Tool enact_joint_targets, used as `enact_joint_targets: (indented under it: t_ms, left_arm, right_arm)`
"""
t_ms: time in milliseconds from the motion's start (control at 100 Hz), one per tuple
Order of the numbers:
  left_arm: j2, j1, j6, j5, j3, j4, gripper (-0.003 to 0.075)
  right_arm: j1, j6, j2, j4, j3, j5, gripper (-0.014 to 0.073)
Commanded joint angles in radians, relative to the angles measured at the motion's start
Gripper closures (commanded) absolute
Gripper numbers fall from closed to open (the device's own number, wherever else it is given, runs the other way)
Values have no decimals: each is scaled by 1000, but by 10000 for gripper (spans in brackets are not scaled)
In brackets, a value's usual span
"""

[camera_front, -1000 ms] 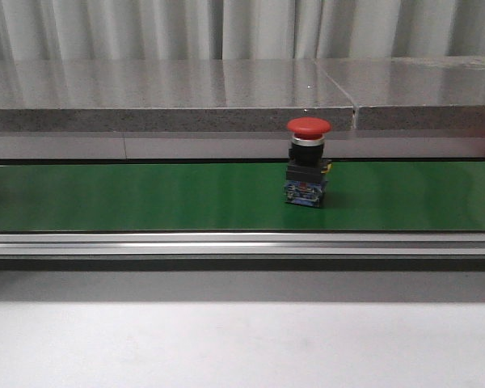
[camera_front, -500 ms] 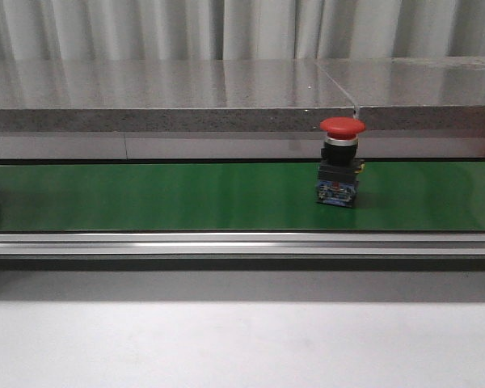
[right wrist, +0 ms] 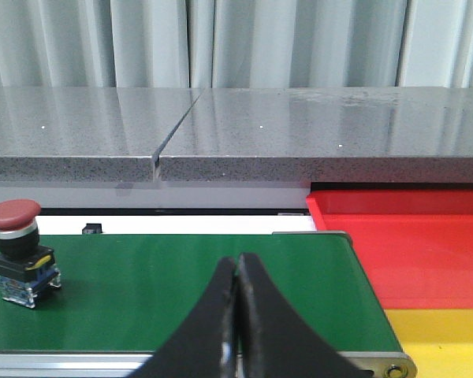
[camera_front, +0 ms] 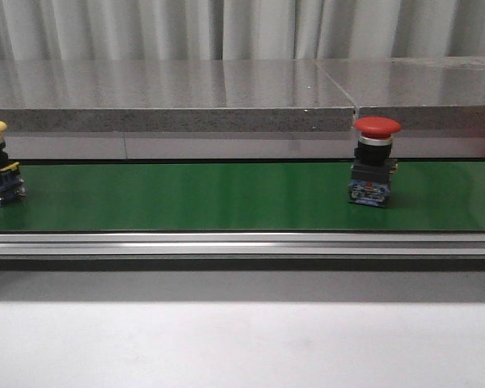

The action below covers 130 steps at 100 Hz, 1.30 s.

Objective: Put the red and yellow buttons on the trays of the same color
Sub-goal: 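Position the right gripper above the red button arriving on the belt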

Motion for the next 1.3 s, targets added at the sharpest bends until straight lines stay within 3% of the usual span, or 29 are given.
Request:
enact_joint_targets:
  t_ms: [0, 220, 510, 710, 1010, 1120, 1290]
  left_arm:
    - [-110, -9, -11, -116, 63, 2, 205]
    - [-369, -9, -21, -135, 268, 5, 348]
    - [-531, -9, -21, -135, 351, 5, 738]
    - [-533, -9, -21, -135, 351, 5, 739]
    - [-533, -9, -21, -135, 351, 5, 739]
    - [-533, -9, -21, -135, 351, 5, 739]
    - [-533, -9, -21, -135, 351, 5, 739]
  right_arm:
    - [1, -2, -18, -10, -15, -82, 660]
    - [1, -2, -18, -10, -15, -107, 660]
    - [1, -2, -18, 74, -61, -64, 660]
    - [1, -2, 49, 160, -223, 194, 660]
    - [1, -2, 380, 163, -583, 604, 660]
    - [1, -2, 504, 163, -683, 654, 660]
    - [1, -2, 634, 185, -732, 609, 660]
